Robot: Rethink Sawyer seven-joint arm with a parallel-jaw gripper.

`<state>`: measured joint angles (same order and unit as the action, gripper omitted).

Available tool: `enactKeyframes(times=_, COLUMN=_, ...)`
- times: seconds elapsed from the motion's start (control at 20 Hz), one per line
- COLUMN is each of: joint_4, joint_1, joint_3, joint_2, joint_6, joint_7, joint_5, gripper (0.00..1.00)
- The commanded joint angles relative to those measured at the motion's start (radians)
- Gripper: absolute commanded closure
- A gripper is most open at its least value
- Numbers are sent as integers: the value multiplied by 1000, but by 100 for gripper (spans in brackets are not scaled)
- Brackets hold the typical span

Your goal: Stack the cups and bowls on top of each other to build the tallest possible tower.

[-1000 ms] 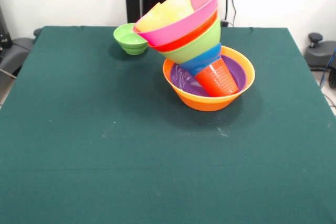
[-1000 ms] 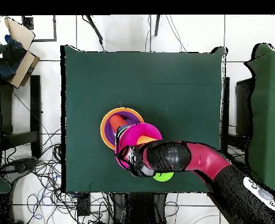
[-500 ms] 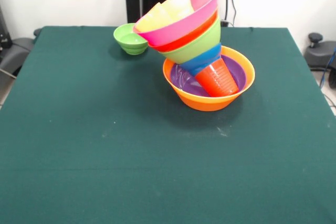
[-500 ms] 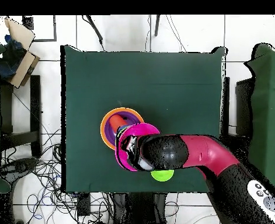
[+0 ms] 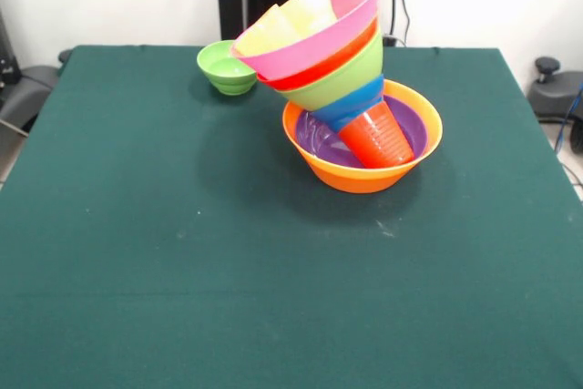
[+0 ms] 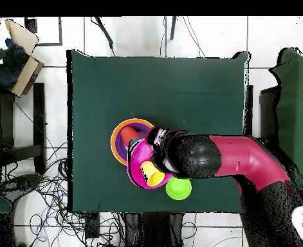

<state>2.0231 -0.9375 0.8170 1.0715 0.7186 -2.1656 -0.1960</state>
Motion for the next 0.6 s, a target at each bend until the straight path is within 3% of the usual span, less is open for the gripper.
enactKeyframes(times=0.05, joint_4=-76, joint_1=0, joint_3=-105, joint_2=-6, joint_6=84, joint_7=23, joint_5=-72, gripper=0)
enactKeyframes(times=0.35, joint_4=-108, joint_1=-14, joint_3=-118, joint_2=-38, joint_6=79, joint_7=51, joint_5=-75, gripper=0)
enactKeyframes(times=0.6, joint_4=-93, joint_1=-24, joint_3=-85, joint_2=-37, joint_6=89, joint_7=68, joint_5=-21, gripper=0)
